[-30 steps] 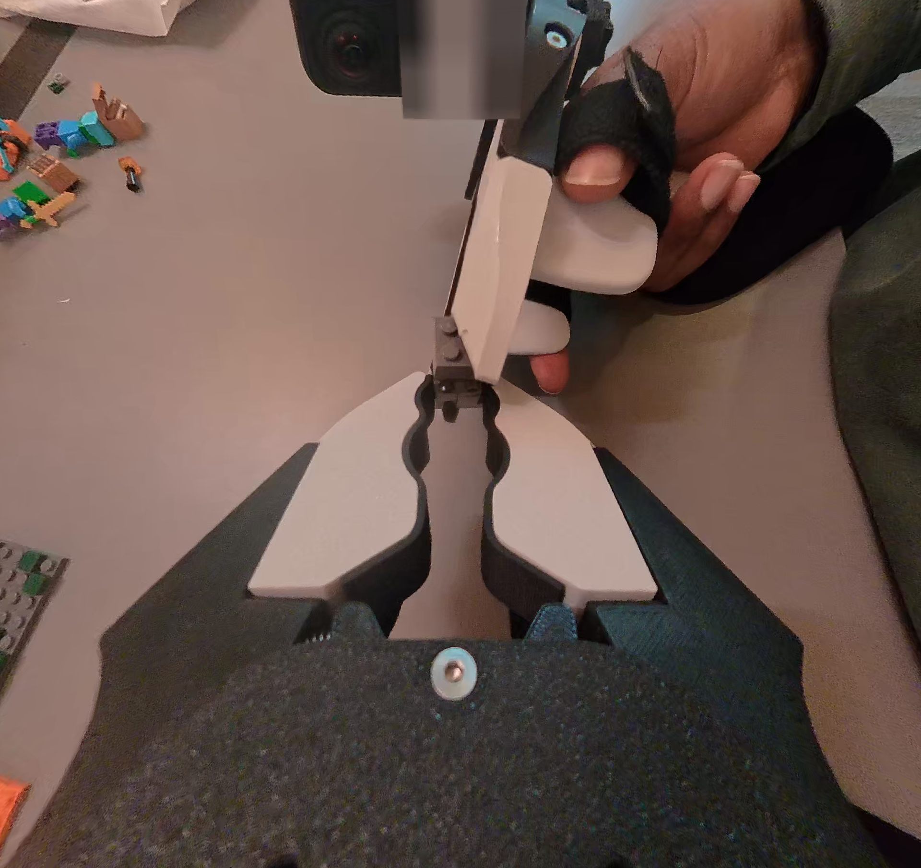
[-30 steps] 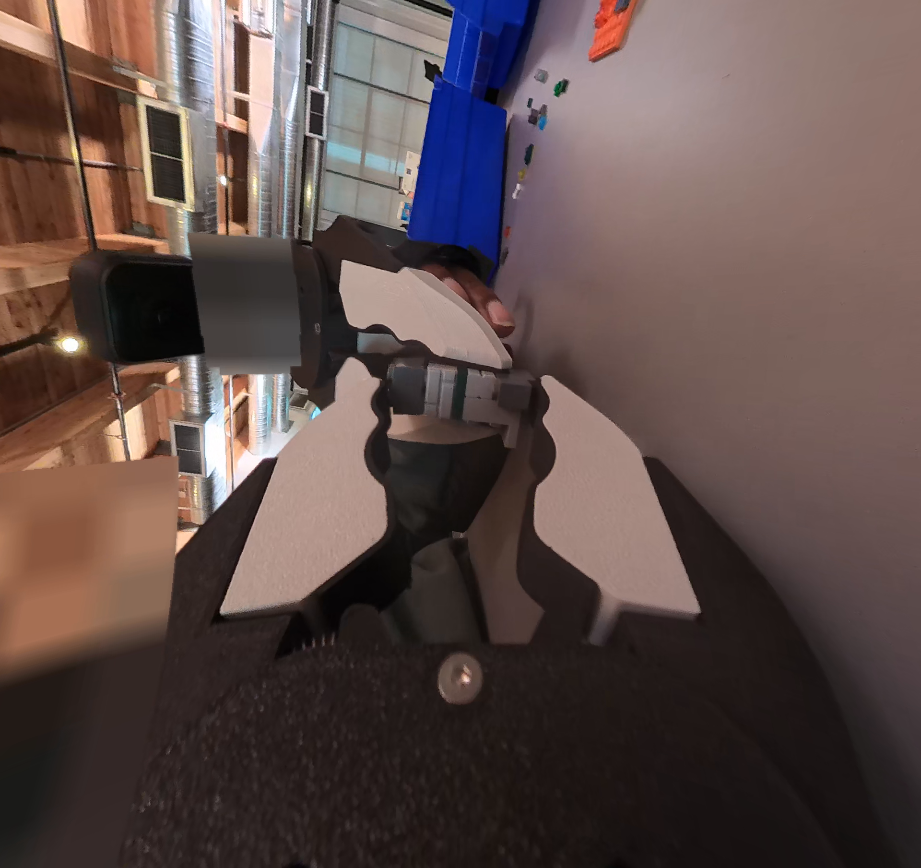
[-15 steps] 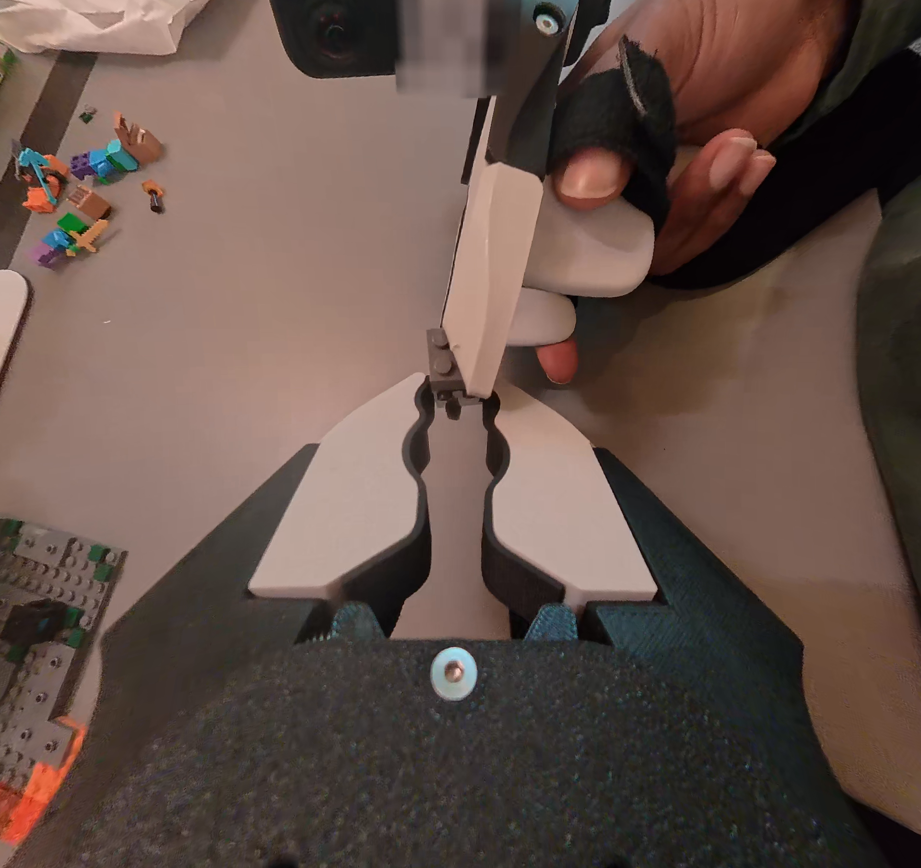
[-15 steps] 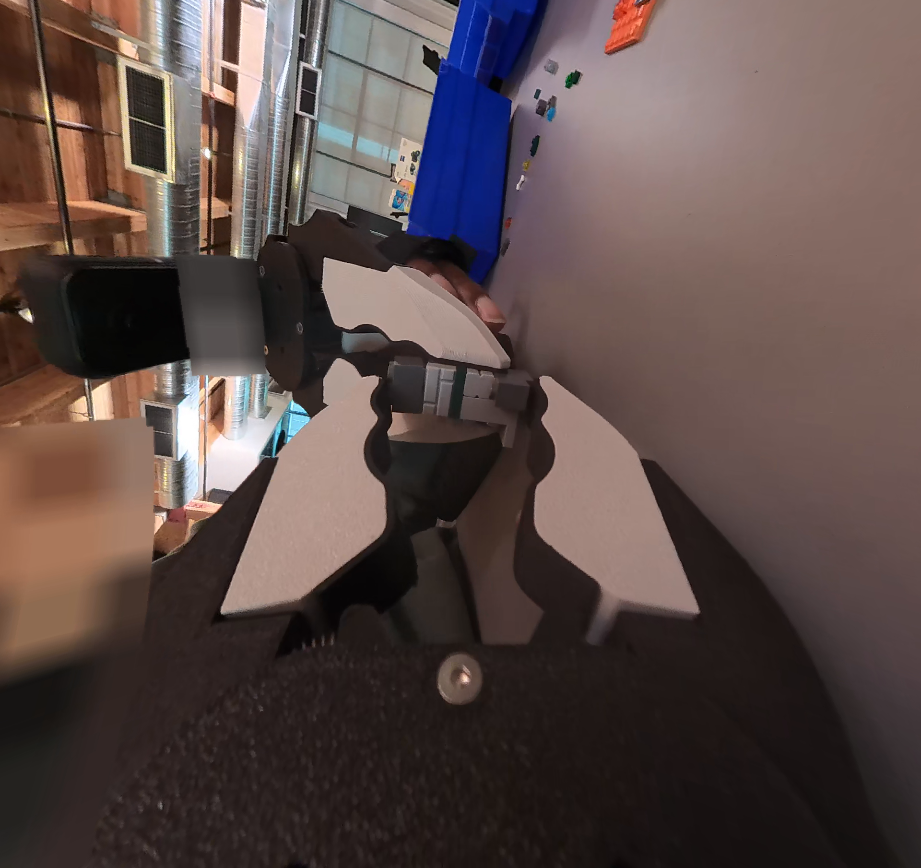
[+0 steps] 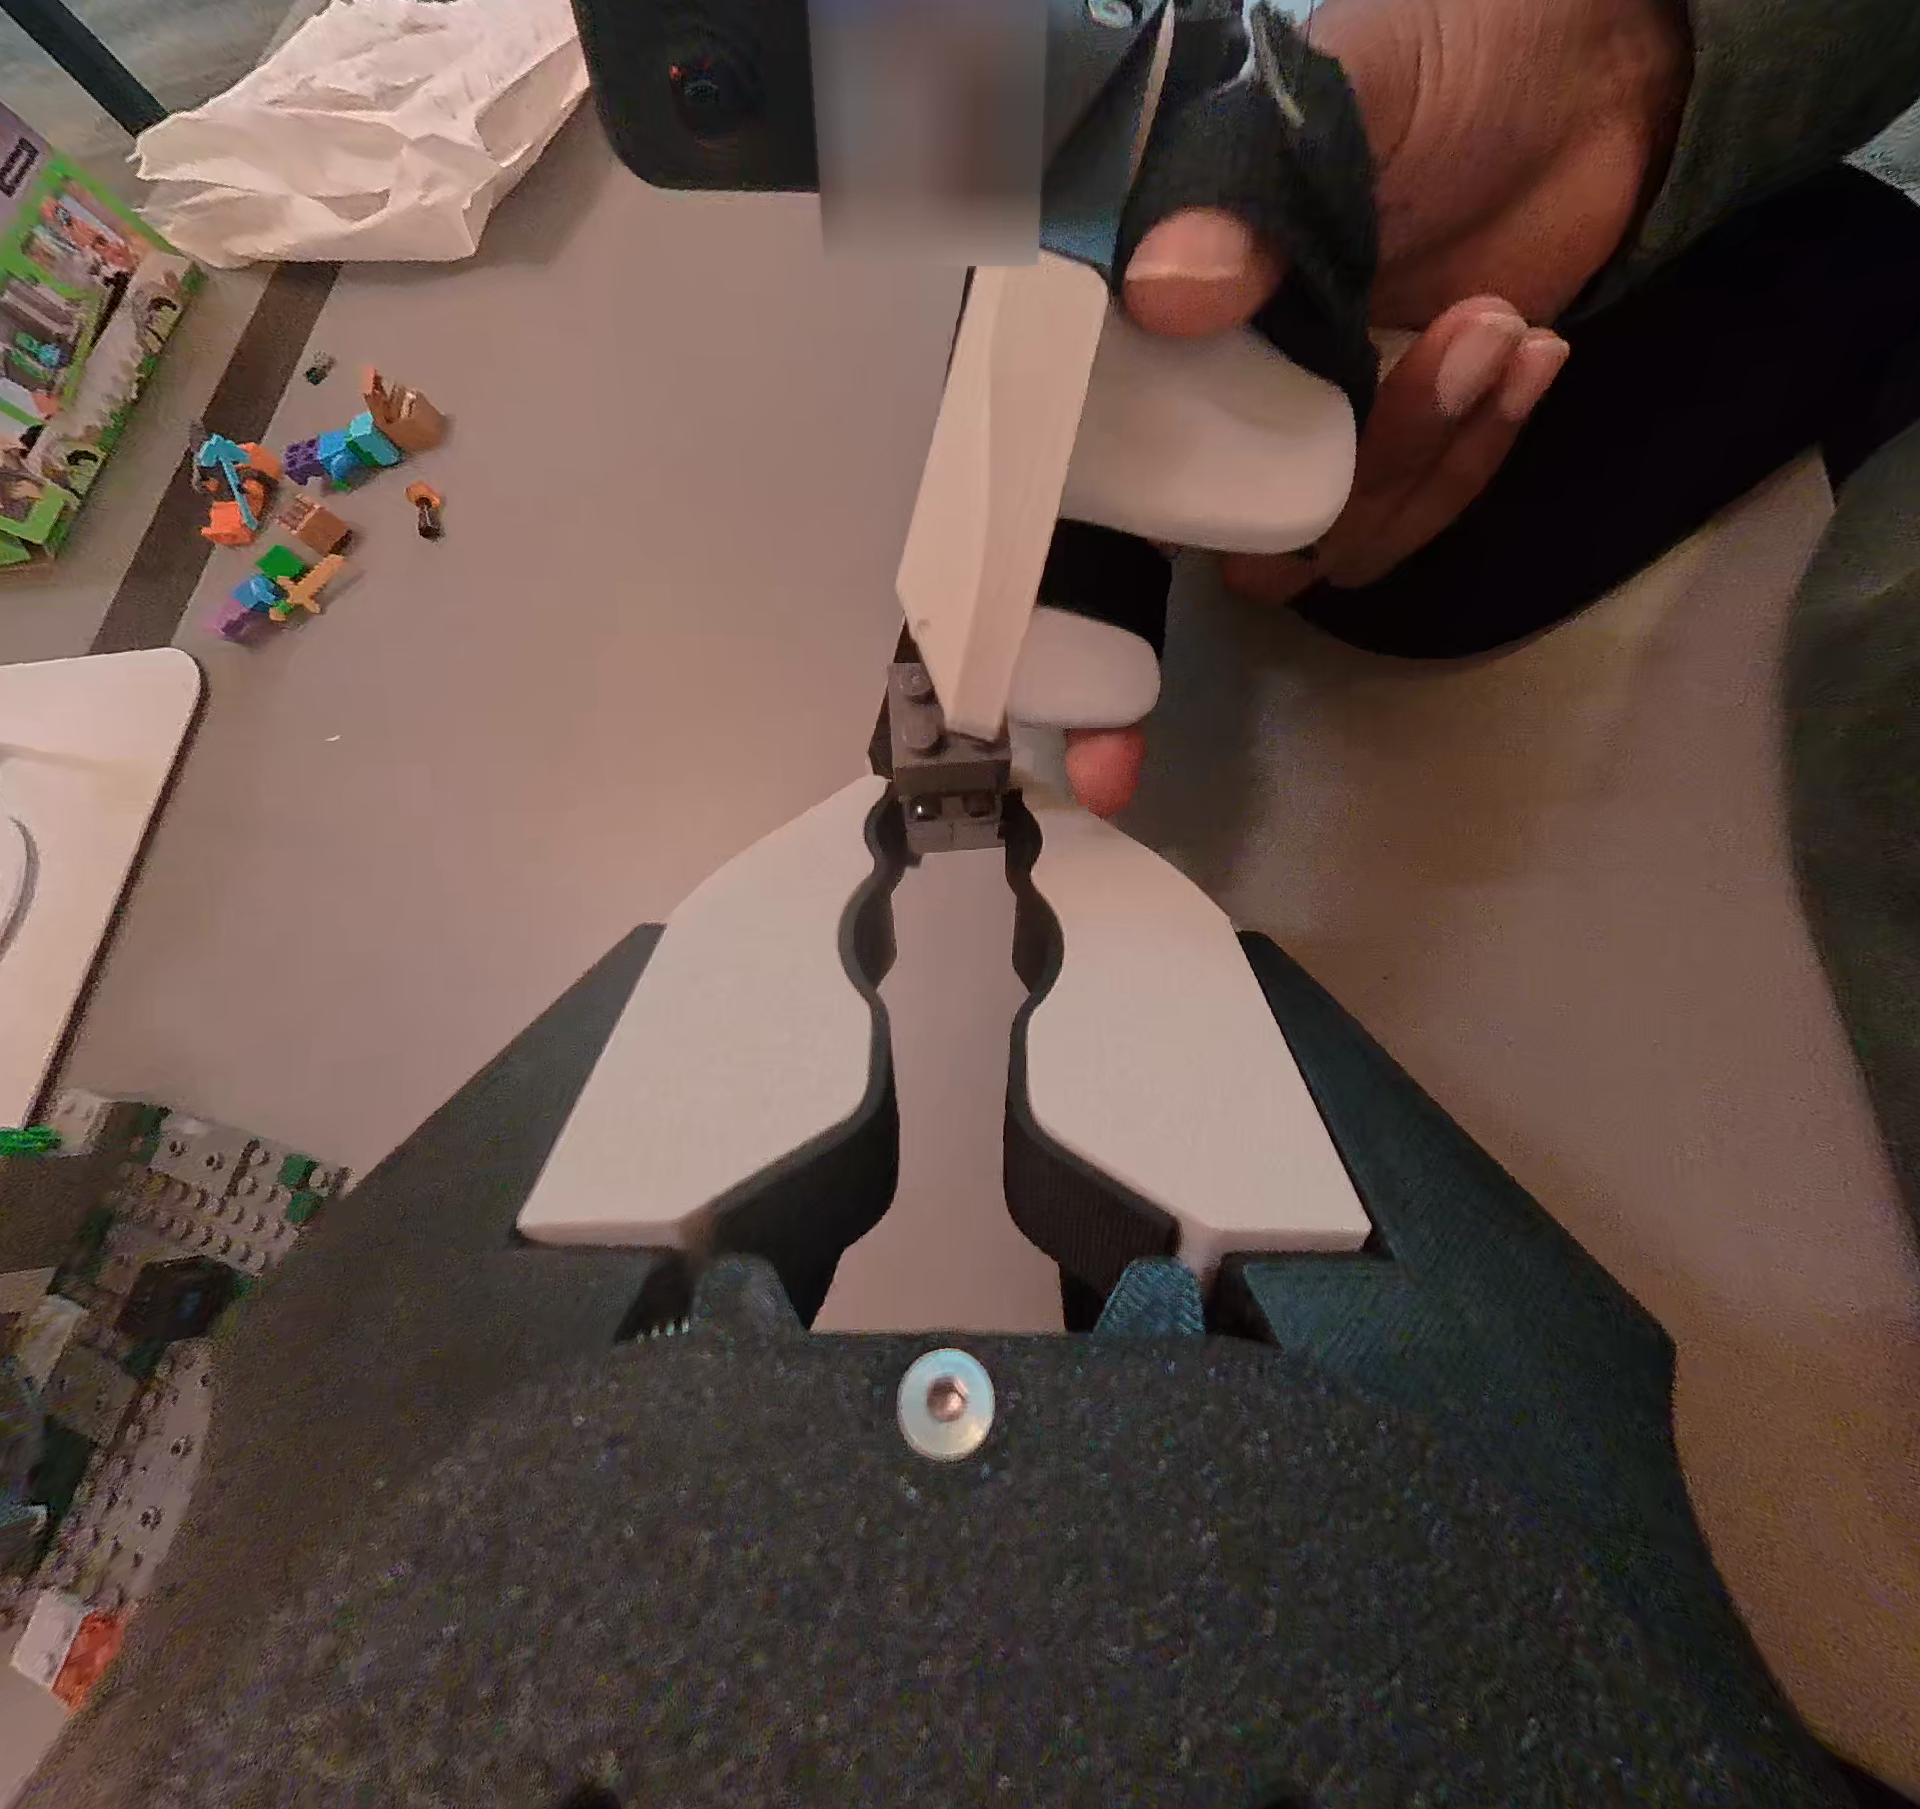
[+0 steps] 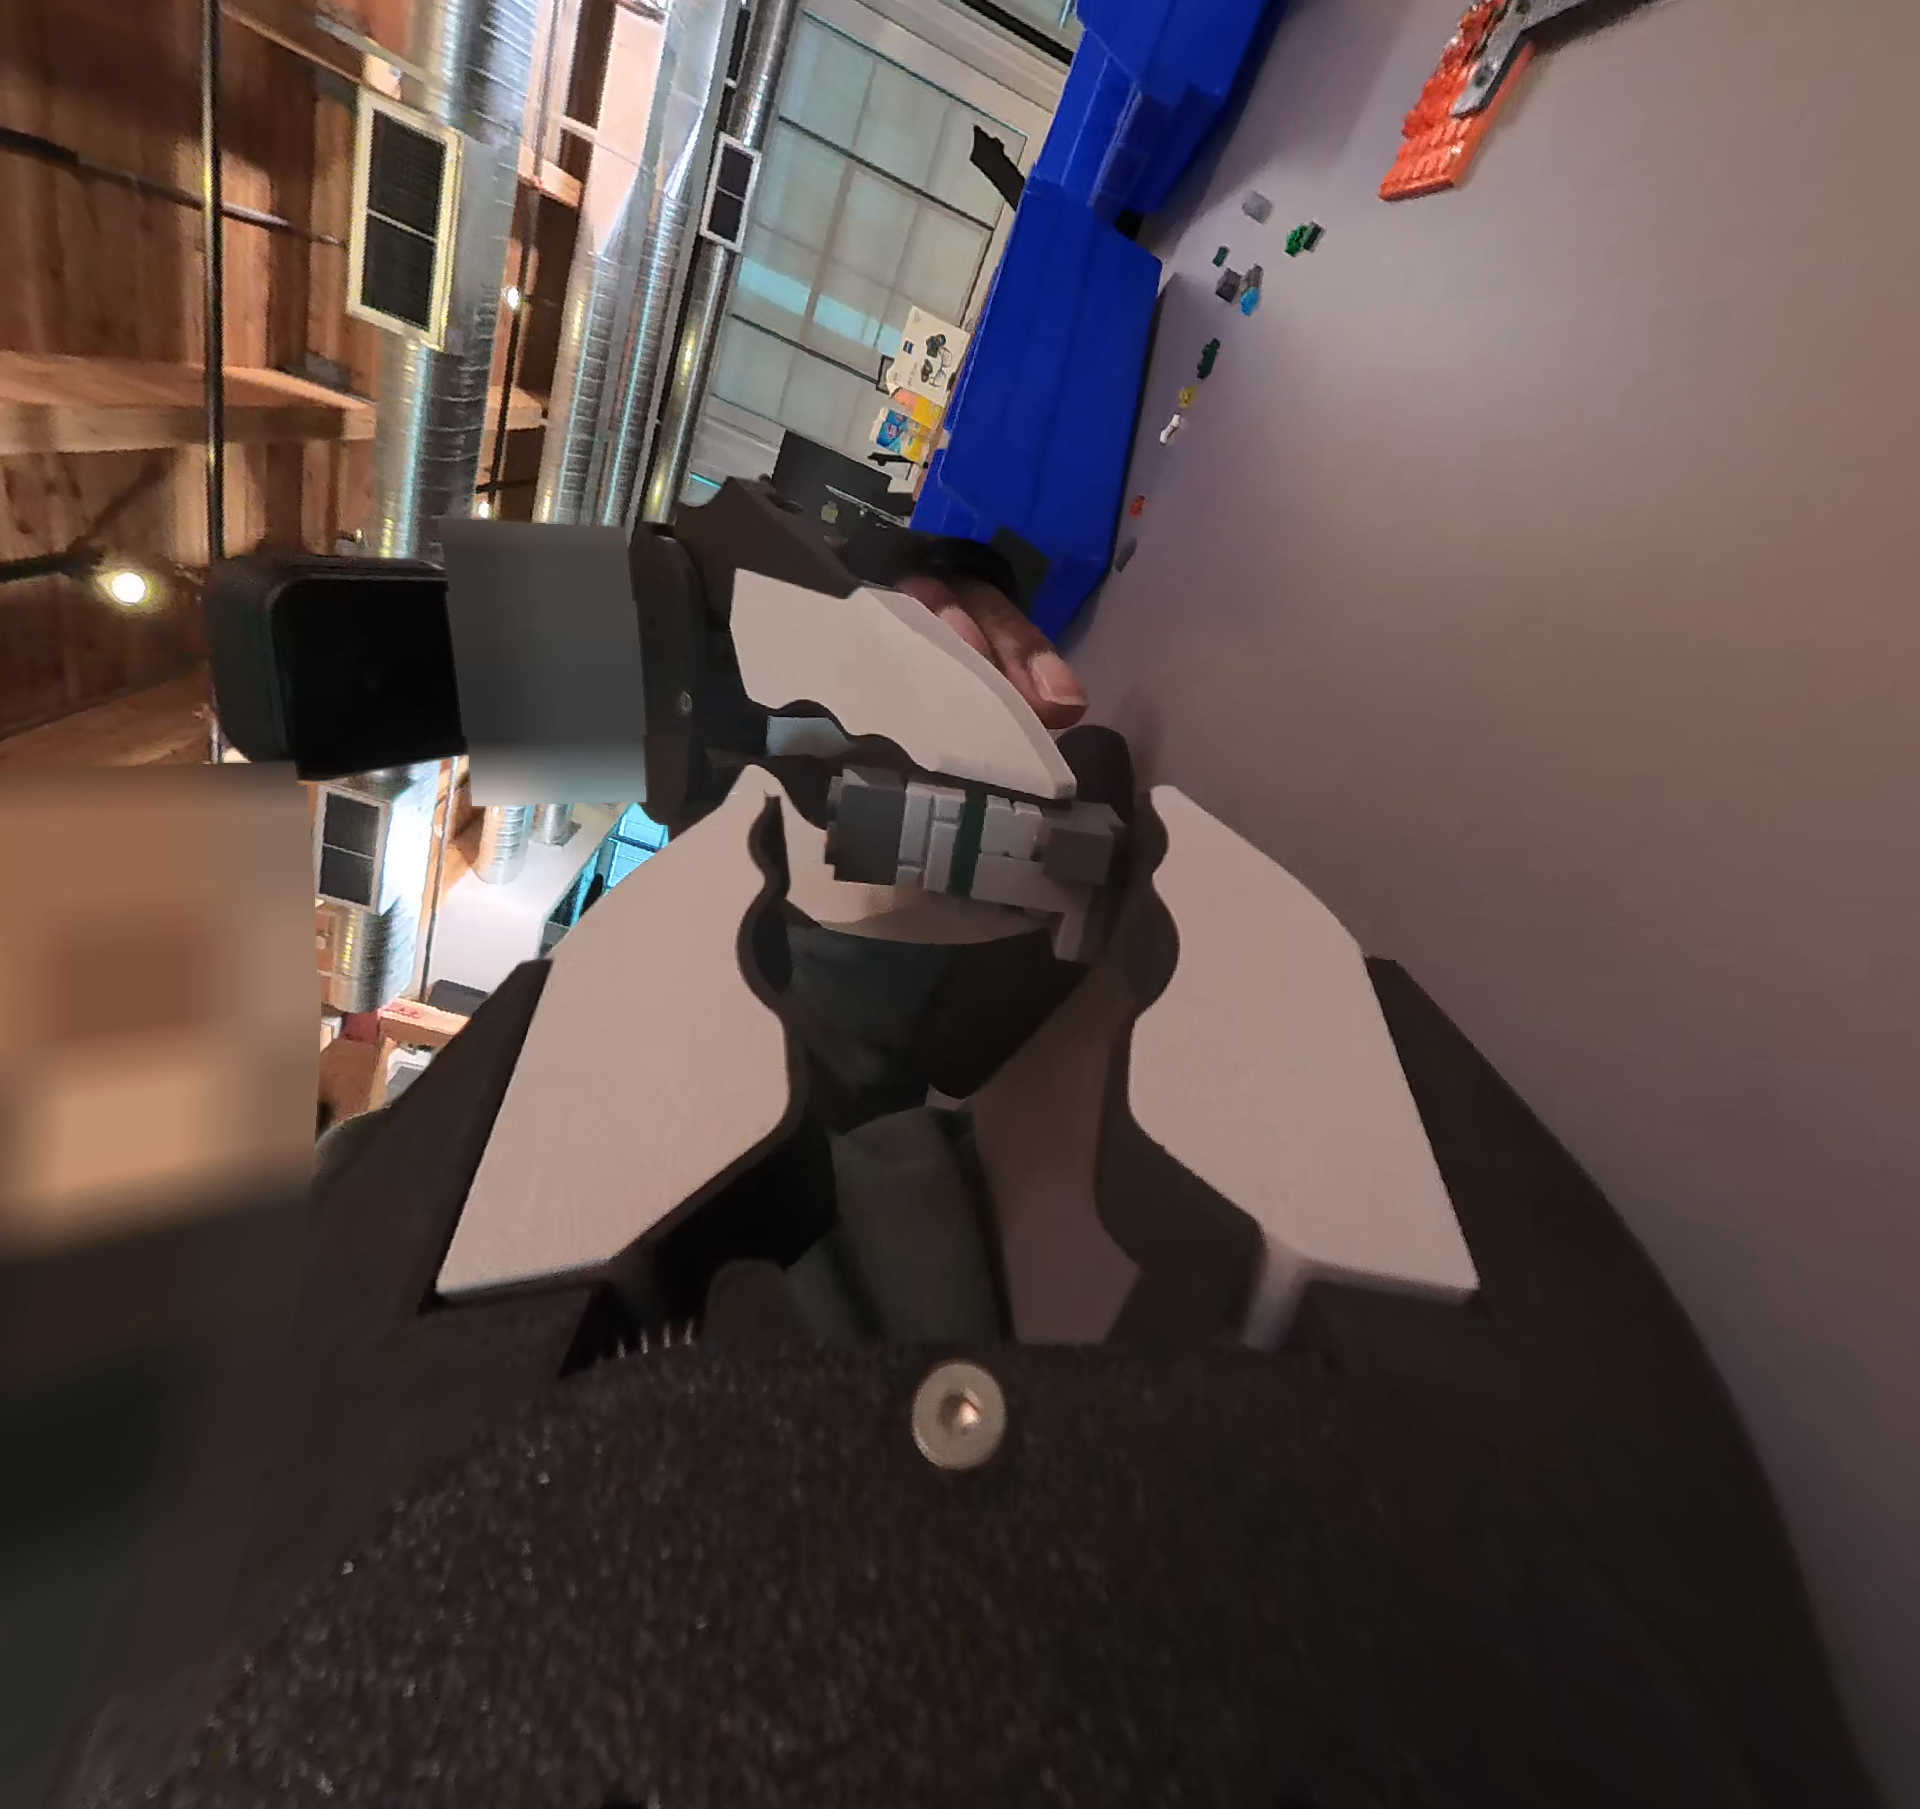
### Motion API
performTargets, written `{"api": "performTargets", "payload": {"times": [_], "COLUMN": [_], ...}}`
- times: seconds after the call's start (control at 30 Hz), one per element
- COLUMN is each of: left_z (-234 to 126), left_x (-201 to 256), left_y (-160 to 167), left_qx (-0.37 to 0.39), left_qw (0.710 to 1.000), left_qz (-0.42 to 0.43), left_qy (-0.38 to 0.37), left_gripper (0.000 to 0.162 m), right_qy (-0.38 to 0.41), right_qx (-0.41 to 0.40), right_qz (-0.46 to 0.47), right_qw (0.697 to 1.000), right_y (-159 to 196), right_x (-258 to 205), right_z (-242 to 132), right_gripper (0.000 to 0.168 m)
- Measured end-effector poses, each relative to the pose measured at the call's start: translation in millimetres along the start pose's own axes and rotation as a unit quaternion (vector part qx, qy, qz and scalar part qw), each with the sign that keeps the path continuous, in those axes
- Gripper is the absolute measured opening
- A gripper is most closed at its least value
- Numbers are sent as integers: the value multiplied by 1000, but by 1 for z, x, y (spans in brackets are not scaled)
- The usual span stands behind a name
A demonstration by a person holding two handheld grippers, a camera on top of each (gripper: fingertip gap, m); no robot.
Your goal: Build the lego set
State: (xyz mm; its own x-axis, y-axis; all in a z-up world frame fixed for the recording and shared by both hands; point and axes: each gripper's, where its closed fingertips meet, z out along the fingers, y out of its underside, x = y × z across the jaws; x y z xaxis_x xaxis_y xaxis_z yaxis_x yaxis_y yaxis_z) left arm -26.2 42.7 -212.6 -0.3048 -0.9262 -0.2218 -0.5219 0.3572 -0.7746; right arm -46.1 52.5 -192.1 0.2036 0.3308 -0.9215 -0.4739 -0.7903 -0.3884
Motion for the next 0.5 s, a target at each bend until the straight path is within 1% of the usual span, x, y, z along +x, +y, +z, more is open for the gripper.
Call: {"api": "performTargets", "payload": {"times": [0.2, 0.23, 0.3, 0.5], "left_z": [1, 1, 1, 3], "left_x": [-3, -3, -4, -4], "left_y": [-1, 0, 2, 6], "left_qx": [-10, -13, -25, -56], "left_qw": [999, 999, 999, 997], "left_qz": [19, 20, 22, 16], "left_qy": [-26, -28, -36, -40], "left_gripper": [18, 18, 18, 18], "right_qy": [24, 28, 27, 37], "right_qx": [-9, -8, 0, 7], "right_qz": [2, 0, -1, -9], "right_qw": [1000, 1000, 1000, 999], "right_y": [3, 3, 2, 3], "right_x": [4, 5, 6, 10], "right_z": [4, 5, 5, 7], "right_gripper": [67, 66, 57, 55]}}
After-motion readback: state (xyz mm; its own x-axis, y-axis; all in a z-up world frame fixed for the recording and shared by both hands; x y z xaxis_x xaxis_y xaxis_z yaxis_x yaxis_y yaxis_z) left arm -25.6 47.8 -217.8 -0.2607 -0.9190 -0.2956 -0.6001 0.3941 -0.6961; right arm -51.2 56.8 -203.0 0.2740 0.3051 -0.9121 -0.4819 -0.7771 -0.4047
